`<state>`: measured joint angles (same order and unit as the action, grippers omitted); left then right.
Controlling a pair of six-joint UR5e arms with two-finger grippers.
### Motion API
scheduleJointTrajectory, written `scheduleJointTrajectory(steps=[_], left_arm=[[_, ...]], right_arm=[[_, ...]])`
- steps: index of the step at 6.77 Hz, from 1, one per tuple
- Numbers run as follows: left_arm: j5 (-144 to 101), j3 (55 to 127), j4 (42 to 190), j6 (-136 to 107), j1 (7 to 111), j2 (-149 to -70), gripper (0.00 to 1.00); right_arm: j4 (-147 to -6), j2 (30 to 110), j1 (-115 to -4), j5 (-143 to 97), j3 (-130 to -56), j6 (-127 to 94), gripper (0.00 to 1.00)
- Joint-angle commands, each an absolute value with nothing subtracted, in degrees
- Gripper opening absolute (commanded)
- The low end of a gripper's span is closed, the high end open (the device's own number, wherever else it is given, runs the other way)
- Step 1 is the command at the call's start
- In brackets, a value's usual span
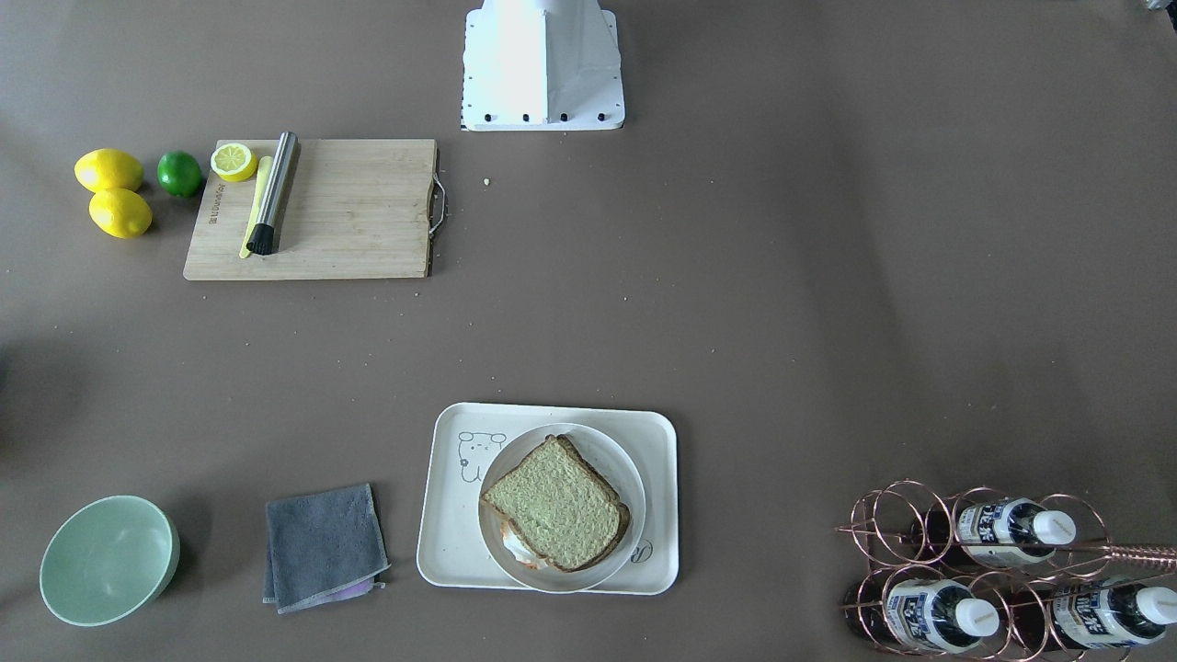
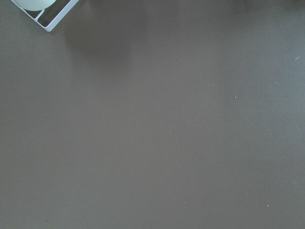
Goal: Make sandwich and place on tray
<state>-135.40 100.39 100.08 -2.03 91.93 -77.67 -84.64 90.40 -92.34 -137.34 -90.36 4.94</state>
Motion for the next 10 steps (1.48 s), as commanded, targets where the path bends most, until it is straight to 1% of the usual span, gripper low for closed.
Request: scheduleJointTrajectory(steps=[1,10], left_arm=[[-135.4,100.6,100.3,-2.1,91.9,-77.7,0.98],[-136.1,101.4,100.3,-2.1,91.9,-79.0,0.98]], right_arm=[[-84.6,90.4,-92.3,-137.5,-90.4,4.9,1.0],[-84.6,90.3,-91.6,-137.3,-89.9,4.8,1.0]])
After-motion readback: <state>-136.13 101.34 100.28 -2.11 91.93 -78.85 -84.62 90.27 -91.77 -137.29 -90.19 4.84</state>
